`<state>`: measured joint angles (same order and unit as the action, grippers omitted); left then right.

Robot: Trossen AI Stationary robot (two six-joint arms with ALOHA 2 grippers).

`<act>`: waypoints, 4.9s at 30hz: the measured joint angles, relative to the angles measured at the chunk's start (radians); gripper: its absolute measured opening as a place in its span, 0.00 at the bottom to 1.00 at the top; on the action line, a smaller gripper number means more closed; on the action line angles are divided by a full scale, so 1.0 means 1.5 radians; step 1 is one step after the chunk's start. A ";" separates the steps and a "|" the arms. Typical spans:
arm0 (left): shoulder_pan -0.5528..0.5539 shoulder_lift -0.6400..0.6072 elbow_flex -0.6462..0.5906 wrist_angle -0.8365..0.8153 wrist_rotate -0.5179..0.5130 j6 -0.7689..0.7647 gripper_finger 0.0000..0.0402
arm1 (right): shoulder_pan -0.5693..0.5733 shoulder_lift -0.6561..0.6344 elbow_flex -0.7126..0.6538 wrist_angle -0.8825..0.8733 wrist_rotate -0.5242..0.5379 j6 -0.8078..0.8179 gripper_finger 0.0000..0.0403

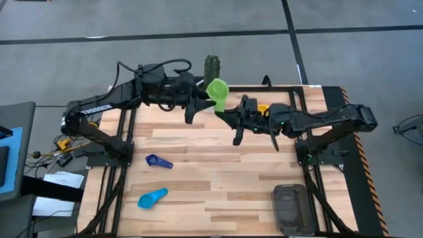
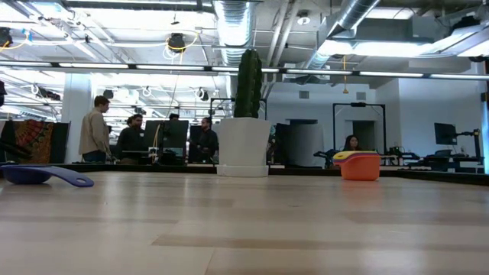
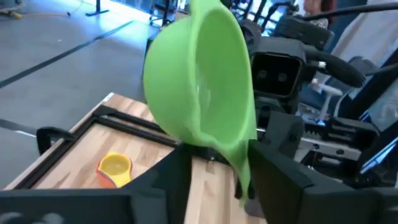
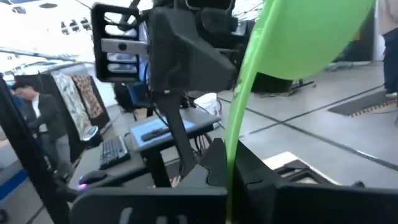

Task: Nest measuring cups in basket
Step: Stack the green measuring cup on top of the yellow measuring cup

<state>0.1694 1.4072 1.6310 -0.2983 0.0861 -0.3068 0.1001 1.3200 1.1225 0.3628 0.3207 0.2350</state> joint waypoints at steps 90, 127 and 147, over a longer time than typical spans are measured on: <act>0.136 0.536 0.124 0.211 0.434 -0.030 0.00 | -0.141 -0.221 0.001 -0.956 -0.039 0.505 0.27; 0.154 0.679 0.231 0.365 0.533 -0.261 0.00 | -0.373 -0.112 -0.003 -0.916 -0.067 0.276 0.49; 0.156 0.677 0.231 0.388 0.554 -0.312 0.00 | -0.430 -0.112 -0.054 -0.847 -0.108 0.256 0.05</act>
<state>0.4030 2.4227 1.9772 0.2837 0.9175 -0.7744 -0.5453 1.1526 1.0412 -0.9080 0.1586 0.6191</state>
